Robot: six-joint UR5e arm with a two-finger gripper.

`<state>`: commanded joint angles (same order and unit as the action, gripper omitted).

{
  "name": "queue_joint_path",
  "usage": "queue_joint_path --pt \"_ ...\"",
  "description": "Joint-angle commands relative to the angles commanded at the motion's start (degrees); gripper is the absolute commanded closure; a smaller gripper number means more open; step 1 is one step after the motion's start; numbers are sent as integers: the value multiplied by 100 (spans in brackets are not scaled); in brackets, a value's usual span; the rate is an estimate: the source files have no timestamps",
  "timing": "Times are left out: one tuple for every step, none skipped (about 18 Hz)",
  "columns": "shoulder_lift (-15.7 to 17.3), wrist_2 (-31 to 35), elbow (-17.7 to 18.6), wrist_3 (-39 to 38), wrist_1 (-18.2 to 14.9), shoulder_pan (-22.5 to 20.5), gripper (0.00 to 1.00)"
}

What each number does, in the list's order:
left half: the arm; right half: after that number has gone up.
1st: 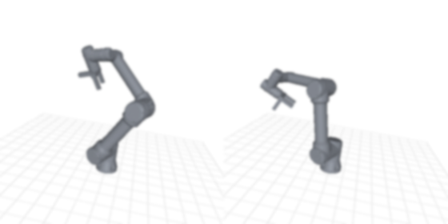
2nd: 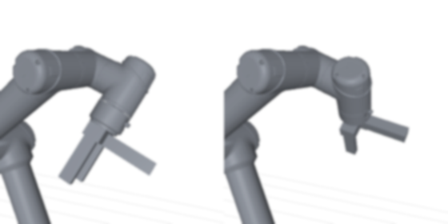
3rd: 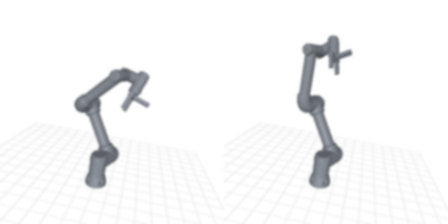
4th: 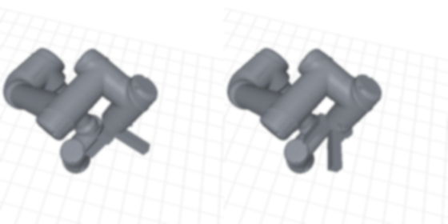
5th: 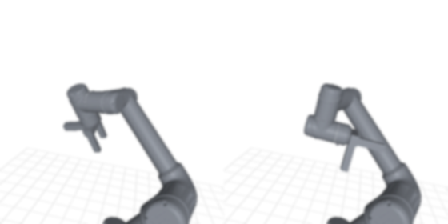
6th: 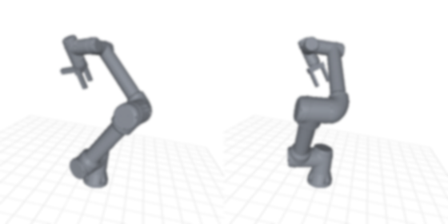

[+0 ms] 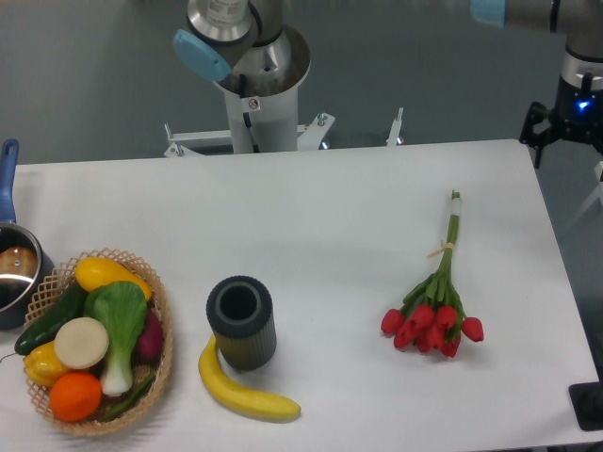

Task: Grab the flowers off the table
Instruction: 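Move the open gripper over the green stems of the red tulips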

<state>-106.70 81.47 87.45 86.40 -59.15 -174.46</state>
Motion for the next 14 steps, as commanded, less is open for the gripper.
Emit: queue_joint_path --pt "-9 9 9 9 0 9 0" --pt "-9 9 17 0 9 26 0" --pt "-17 0 -9 -17 9 26 0" --pt "-18 -9 -9 -87 0 35 0" --pt "-18 0 17 -131 9 35 0" --pt "-44 0 61 -158 9 53 0" --pt "-44 0 62 -210 9 70 0" --pt "-53 0 79 -289 17 70 0" --pt "-53 -9 105 -368 26 70 0" --pt "-61 -17 158 -439 35 70 0" --pt "-62 -105 193 -509 35 70 0" --pt "-62 -271 272 -562 44 53 0" --pt "-70 -438 351 -589 79 27 0" --pt "-70 -500 421 -650 175 26 0"
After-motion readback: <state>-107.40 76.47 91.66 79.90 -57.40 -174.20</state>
